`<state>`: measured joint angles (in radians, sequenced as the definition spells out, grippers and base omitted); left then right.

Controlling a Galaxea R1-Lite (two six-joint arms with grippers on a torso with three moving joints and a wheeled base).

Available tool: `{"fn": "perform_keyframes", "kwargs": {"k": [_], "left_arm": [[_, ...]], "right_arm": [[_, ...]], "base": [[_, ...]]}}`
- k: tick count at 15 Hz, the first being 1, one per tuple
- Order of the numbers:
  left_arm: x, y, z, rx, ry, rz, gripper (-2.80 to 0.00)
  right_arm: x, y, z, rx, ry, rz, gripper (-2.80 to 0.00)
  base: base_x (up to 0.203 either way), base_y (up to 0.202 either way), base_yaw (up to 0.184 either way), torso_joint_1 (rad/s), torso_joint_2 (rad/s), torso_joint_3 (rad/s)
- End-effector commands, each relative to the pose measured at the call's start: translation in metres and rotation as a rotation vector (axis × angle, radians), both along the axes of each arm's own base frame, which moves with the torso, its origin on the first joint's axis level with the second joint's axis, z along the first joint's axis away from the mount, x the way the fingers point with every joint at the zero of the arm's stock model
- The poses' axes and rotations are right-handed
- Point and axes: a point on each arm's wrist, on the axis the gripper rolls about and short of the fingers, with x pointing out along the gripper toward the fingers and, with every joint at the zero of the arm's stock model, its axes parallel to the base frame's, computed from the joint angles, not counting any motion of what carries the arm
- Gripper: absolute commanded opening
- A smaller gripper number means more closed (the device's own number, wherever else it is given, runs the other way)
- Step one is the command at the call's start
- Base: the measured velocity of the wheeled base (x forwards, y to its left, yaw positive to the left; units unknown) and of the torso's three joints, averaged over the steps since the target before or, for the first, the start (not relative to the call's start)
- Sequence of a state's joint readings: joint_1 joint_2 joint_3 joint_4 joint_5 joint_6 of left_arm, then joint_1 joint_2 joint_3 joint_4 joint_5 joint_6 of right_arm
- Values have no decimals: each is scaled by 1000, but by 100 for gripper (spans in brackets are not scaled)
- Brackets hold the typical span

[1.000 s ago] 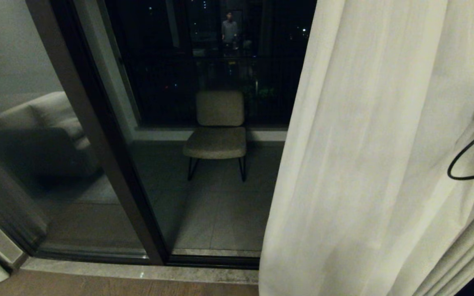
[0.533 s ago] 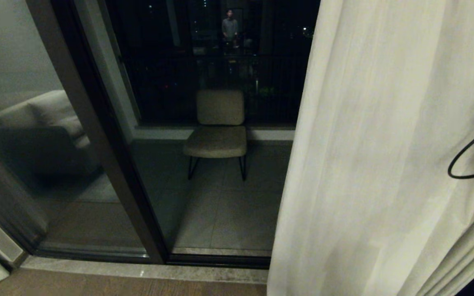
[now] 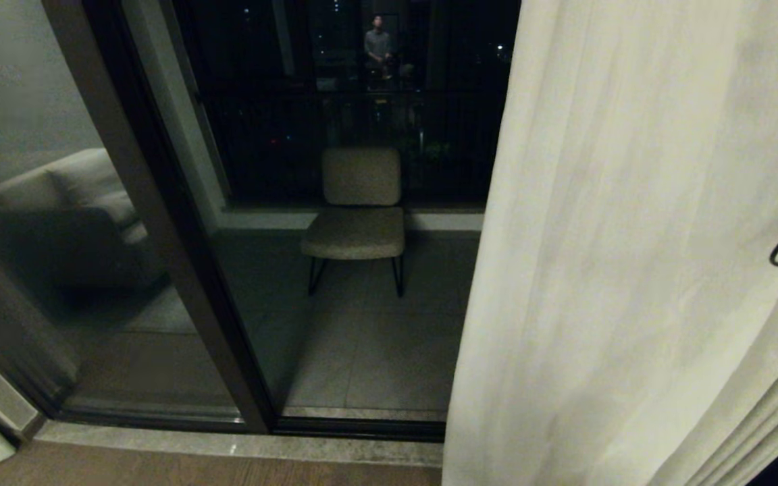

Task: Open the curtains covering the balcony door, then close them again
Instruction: Pull the inner curtains open on both sides

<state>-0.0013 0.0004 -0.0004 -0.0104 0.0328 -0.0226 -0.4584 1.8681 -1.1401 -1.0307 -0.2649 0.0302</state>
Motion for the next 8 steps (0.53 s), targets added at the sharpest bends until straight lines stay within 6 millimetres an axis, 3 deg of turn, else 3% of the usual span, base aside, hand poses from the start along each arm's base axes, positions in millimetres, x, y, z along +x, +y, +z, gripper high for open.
{"fn": "perform_keyframes", "kwargs": {"k": [1, 8], "left_arm": [[0, 0, 0, 0, -1, 0, -280], [0, 0, 0, 0, -2, -1, -280]], "right_arm": [[3, -25, -2, 0, -8, -55, -280], [1, -97, -10, 0, -7, -201, -280]], "base": [[0, 0, 0, 0, 0, 0], [0, 0, 0, 0, 0, 0]]}}
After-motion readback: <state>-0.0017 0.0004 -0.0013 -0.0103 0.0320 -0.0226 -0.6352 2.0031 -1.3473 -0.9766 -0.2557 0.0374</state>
